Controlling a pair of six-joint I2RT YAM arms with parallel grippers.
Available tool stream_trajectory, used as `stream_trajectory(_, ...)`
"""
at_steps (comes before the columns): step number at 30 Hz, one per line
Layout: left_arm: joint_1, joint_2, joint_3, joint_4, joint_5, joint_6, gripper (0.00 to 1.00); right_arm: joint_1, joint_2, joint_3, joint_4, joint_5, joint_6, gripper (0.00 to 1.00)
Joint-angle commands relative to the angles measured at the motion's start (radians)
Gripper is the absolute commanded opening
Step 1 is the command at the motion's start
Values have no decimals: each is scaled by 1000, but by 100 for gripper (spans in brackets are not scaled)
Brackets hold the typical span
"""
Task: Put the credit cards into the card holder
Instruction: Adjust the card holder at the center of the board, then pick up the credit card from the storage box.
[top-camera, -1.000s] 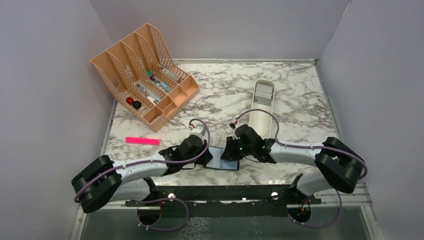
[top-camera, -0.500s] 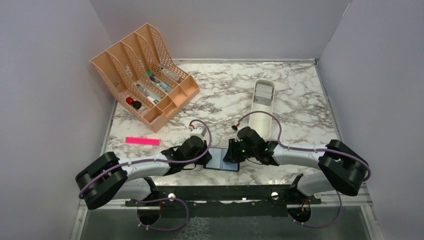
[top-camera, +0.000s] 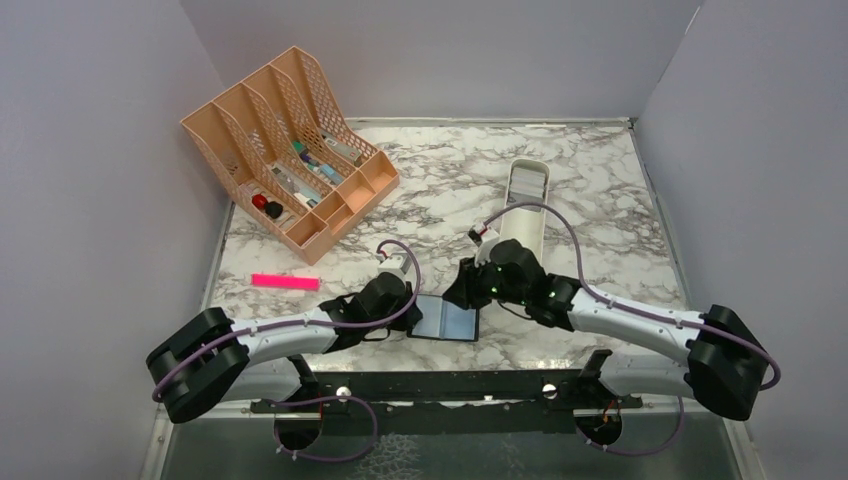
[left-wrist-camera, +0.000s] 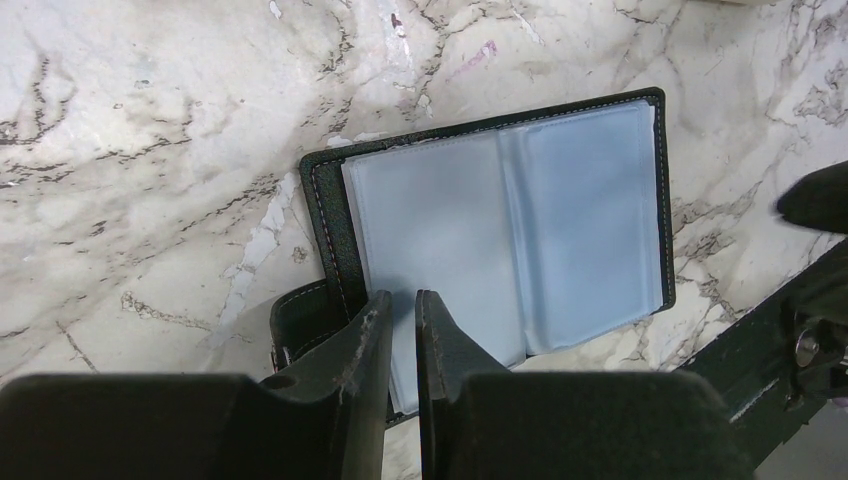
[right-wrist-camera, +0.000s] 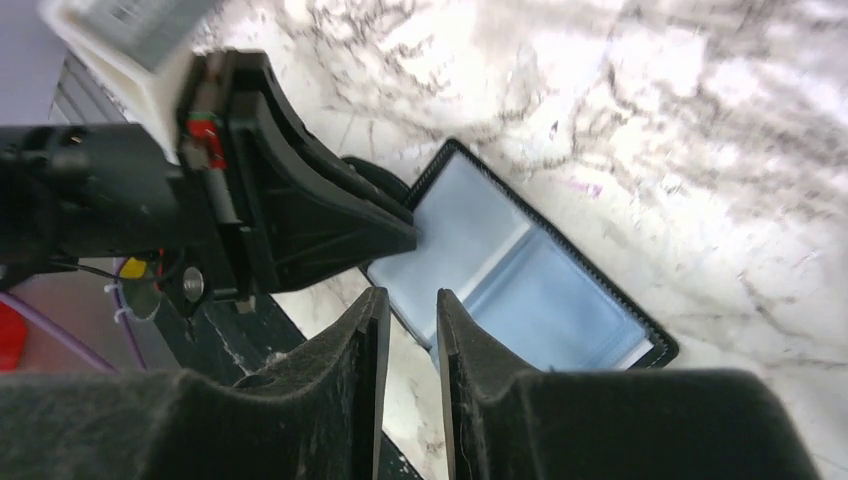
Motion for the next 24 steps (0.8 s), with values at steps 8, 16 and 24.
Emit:
stream_trajectory(8,-6,-10,-10,-24,-11,0,19,2,-163,112,19,486,-506,33)
stream_trajectory(16,-6,-7,-12,-14,-7,-2,20,-305,35,245,-17,444,-692,38)
stream_trajectory(24,-6,-15,-28,3,11,-7,23,-622,291,475,-139,173,-852,49)
